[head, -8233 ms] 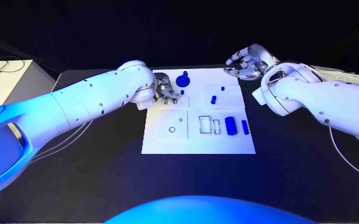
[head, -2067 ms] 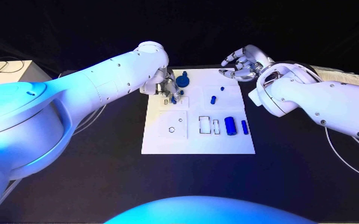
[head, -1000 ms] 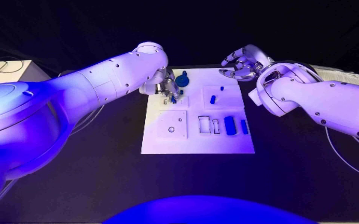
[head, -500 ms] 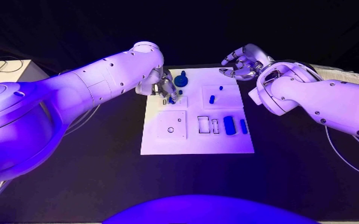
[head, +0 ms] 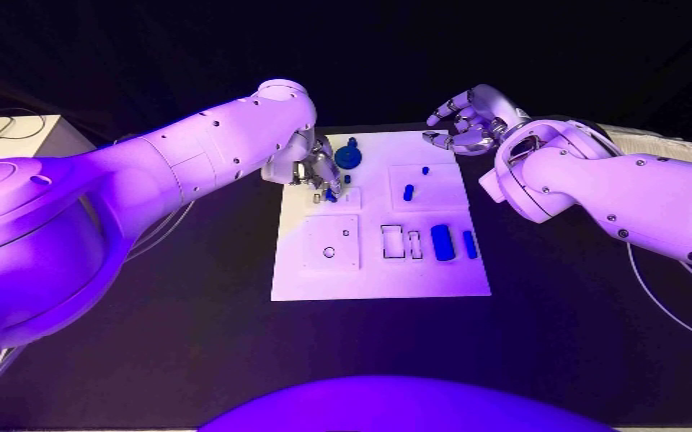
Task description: Assemble the parts on the task board
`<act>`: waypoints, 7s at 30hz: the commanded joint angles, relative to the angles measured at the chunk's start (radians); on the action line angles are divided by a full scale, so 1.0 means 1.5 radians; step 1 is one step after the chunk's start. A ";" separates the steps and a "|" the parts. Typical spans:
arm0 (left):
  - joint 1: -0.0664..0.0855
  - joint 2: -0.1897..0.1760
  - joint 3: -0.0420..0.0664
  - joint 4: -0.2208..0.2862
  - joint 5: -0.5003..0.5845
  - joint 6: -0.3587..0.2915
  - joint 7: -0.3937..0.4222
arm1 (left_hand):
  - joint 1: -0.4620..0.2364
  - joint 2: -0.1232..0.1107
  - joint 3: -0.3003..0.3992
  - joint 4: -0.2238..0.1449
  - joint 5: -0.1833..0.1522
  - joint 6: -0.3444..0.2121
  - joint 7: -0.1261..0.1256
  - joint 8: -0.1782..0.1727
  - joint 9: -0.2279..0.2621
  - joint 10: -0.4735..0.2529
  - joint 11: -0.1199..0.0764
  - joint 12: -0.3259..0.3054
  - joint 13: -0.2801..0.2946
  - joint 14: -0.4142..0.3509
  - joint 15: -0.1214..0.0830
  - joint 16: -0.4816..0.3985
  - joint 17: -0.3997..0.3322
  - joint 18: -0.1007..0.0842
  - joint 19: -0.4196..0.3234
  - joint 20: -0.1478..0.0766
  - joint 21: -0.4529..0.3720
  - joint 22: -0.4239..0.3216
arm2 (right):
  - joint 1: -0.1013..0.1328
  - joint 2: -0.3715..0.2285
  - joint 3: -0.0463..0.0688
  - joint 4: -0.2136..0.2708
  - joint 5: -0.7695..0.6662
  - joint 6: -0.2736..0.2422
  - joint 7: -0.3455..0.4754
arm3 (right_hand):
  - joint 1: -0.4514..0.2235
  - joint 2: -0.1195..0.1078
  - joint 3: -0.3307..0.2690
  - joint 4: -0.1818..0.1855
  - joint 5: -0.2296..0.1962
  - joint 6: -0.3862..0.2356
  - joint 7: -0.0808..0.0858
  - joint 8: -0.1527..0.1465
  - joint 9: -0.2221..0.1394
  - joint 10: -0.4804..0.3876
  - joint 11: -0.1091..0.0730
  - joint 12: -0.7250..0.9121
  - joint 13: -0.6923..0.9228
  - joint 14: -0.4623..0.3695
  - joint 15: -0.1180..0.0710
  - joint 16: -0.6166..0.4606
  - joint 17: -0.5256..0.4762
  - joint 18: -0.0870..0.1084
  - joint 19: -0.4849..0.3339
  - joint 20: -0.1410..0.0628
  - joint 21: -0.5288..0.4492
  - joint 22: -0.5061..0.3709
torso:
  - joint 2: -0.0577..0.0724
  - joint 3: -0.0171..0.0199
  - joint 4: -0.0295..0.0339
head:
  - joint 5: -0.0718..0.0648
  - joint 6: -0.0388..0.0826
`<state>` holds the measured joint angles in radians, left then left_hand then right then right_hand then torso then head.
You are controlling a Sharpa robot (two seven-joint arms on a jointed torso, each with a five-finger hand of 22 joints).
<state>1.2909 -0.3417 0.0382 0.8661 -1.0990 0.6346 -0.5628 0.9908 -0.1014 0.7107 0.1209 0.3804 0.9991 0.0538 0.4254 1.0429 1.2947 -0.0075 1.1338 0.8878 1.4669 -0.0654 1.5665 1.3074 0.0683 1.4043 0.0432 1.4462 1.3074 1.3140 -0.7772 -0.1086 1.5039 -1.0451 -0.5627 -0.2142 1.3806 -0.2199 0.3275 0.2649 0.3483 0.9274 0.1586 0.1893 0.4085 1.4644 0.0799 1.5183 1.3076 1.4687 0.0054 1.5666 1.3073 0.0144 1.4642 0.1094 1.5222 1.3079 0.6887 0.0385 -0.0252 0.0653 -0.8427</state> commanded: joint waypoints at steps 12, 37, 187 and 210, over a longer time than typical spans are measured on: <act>-0.002 0.007 -0.002 -0.005 -0.001 0.008 -0.006 | 0.000 0.006 0.118 -0.119 0.000 0.004 -0.001 0.004 0.001 0.013 -0.009 -0.002 -0.004 0.069 -0.006 0.002 0.175 -0.008 0.003 -0.003 0.003 0.018 | 0.000 -0.001 0.000 0.002 -0.007 0.007 0.003 | -0.006 -0.001 0.004 0.000 0.004 -0.005 -0.001 0.004 0.001 0.033 -0.004 -0.003 0.136 0.065 -0.004 -0.003 0.161 0.000 0.054 -0.005 -0.004 0.148 | 0.001 0.0003 -0.0001 | -0.001 -0.003; -0.003 0.009 -0.003 -0.006 -0.007 0.024 -0.007 | -0.034 -0.017 0.047 -0.082 -0.015 0.001 -0.007 0.005 0.004 0.012 -0.013 -0.008 -0.009 0.068 -0.009 0.000 0.172 -0.007 -0.001 -0.005 -0.003 0.012 | 0.000 -0.003 0.000 0.004 -0.007 0.005 0.004 | -0.007 -0.002 0.004 0.000 0.005 -0.006 -0.001 0.006 0.003 0.033 -0.005 -0.003 0.136 0.064 -0.004 -0.003 0.161 0.000 0.054 -0.005 -0.005 0.147 | 0.000 0.0003 -0.0007 | 0.000 -0.006; 0.011 -0.018 0.076 -0.098 -0.048 -0.165 0.026 | 0.039 -0.040 -0.188 0.109 -0.160 -0.049 0.036 -0.092 -0.206 -0.096 0.026 -0.112 -0.192 0.045 0.024 -0.041 0.110 0.009 -0.040 0.022 -0.060 -0.049 | 0.001 -0.021 0.000 -0.001 -0.014 -0.010 0.015 | -0.008 -0.004 0.008 0.002 0.019 -0.008 -0.001 0.009 0.007 0.032 -0.005 -0.004 0.135 0.064 -0.005 -0.004 0.157 0.001 0.052 -0.006 -0.008 0.145 | 0.014 -0.0064 -0.0035 | 0.006 0.036; 0.005 -0.010 0.067 -0.108 -0.029 -0.157 0.030 | 0.071 -0.029 -0.186 0.101 -0.156 -0.053 0.034 -0.069 -0.198 -0.096 0.023 -0.112 -0.194 0.045 0.021 -0.040 0.110 0.008 -0.039 0.019 -0.059 -0.046 | 0.002 -0.018 0.000 -0.001 -0.014 -0.009 0.015 | -0.008 -0.004 0.008 0.002 0.019 -0.008 -0.001 0.009 0.007 0.032 -0.005 -0.004 0.135 0.064 -0.005 -0.004 0.157 0.001 0.052 -0.006 -0.008 0.145 | 0.014 -0.0069 -0.0028 | 0.007 0.033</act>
<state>1.2999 -0.3595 0.1392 0.7041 -1.1583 0.3768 -0.5316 1.0885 -0.1433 0.4319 0.2785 0.1433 0.9223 0.1089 0.3162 0.7443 1.1510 0.0319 0.9640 0.5981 1.4633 -0.0269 1.5006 1.3074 0.0839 1.3454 0.0770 1.3532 1.2376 1.3160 -0.8050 -0.1092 1.5019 -1.0551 -0.5771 -0.2029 1.3767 -0.2238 0.3329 0.2650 0.3739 0.9238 0.1551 0.1969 0.4186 1.4644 0.0799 1.5183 1.3081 1.4686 0.0054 1.5666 1.3075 0.0144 1.4662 0.1074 1.5138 1.3074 0.7087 0.0283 -0.0290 0.0751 -0.7898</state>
